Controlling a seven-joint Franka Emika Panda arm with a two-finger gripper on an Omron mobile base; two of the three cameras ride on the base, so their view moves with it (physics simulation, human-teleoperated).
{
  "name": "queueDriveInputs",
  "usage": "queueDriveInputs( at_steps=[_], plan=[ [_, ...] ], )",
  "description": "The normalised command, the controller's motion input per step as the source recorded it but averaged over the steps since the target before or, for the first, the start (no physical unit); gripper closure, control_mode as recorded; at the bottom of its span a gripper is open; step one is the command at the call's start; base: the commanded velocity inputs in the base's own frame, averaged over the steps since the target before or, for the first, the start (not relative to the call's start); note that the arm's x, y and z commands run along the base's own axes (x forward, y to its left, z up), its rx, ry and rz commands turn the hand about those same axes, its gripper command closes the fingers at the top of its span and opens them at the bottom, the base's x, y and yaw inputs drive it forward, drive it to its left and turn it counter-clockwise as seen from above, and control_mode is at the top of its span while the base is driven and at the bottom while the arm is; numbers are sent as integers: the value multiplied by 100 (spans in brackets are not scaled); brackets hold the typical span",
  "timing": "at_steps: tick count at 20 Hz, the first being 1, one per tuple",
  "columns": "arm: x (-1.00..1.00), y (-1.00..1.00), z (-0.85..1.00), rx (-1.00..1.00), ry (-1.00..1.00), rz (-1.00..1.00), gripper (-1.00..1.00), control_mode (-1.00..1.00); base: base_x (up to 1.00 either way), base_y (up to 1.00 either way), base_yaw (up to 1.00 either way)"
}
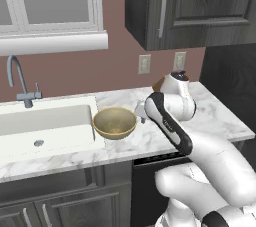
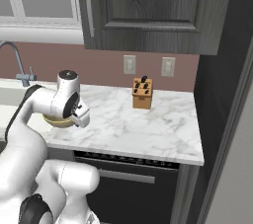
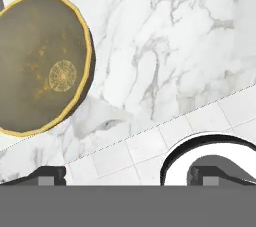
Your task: Pick the cup and bowl from the counter and place them on the counter next to the sink.
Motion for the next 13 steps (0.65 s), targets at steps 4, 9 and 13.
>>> queueDriveInputs(
  at_steps=[4, 9, 13],
  plan=[
    [-73, -26, 39, 0, -10, 18, -100, -100, 0, 0, 0],
    [-68, -26, 34, 0, -10, 16, -100, -100, 0, 0, 0],
    [-64, -20, 41, 0, -14, 16, -100, -100, 0, 0, 0]
  ],
)
